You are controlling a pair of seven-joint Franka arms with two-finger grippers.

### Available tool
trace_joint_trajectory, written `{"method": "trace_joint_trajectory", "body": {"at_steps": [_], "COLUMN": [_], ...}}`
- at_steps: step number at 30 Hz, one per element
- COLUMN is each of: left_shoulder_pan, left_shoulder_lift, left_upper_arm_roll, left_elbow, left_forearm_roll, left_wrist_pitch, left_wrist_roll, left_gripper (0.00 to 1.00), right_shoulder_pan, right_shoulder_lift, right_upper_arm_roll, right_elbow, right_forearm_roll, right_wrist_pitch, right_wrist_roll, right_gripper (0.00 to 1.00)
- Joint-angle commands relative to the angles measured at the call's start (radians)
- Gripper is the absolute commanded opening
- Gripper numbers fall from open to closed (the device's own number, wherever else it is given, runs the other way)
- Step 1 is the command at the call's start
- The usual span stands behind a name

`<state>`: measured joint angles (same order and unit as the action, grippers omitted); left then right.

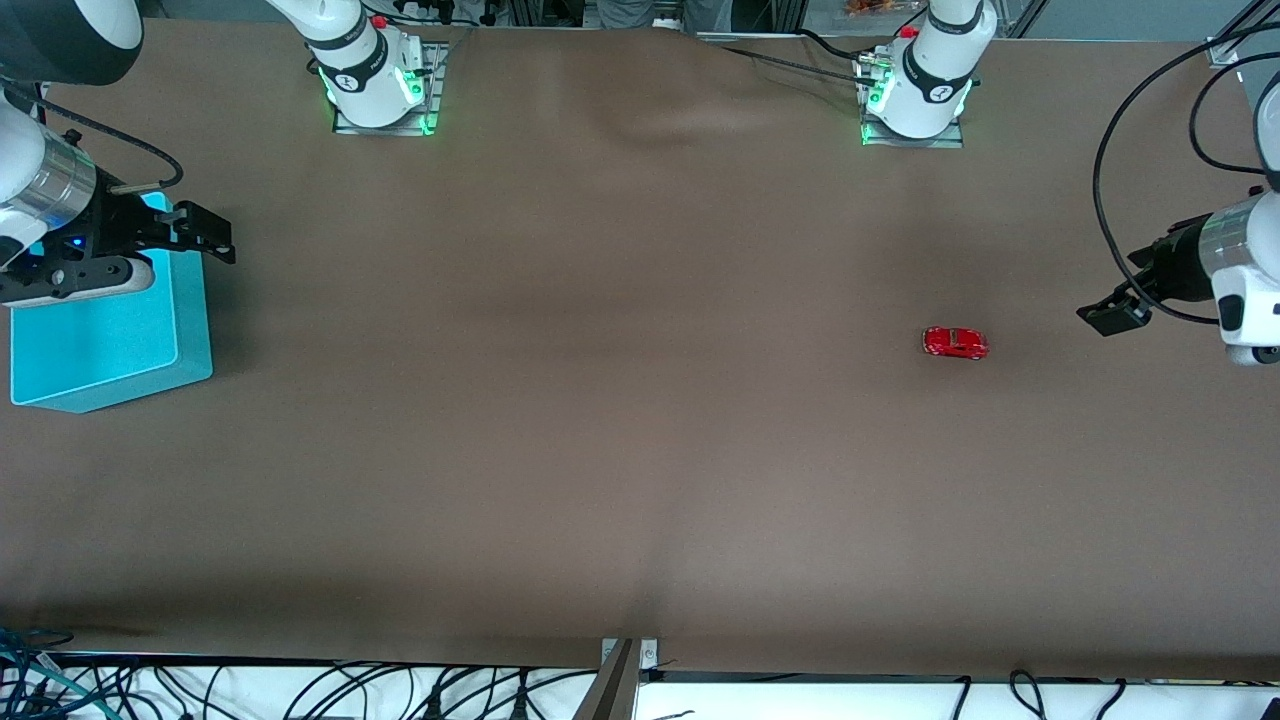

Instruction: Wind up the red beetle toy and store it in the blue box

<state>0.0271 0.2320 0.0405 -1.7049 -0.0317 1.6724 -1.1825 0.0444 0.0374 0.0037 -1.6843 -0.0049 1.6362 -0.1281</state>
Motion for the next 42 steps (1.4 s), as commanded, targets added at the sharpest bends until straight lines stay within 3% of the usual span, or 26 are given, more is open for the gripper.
{"method": "trace_joint_trajectory", "body": {"at_steps": [1,23,42], "left_shoulder_pan": [-0.006,-0.041,-0.027], "left_shoulder_lift": [-0.017,0.001,0.095], "left_upper_arm_roll": [0.009,0.012,0.012], "left_elbow": [-0.117,-0.505,-0.533], "left_forearm_roll": [-0.019,-0.002,-0.007], "left_wrist_pitch": [0.128,0.639,0.737], "left_wrist_roll": [-0.178,-0.374,-0.384], "left_gripper": [1.0,1.0,1.0], "right_shoulder_pan": [0.0,0.0,0.0], "right_shoulder_lift": [0.007,0.009,0.009], "right_upper_arm_roll": [0.004,0.004,0.004], "right_elbow": [0.021,0.02,0.021], "right_forearm_roll": [-0.012,-0.013,-0.012], "right_wrist_pitch": [-0.018,-0.019,-0.019], "right_wrist_roll": [0.008,0.007,0.007], "right_gripper": [1.0,1.0,1.0]}}
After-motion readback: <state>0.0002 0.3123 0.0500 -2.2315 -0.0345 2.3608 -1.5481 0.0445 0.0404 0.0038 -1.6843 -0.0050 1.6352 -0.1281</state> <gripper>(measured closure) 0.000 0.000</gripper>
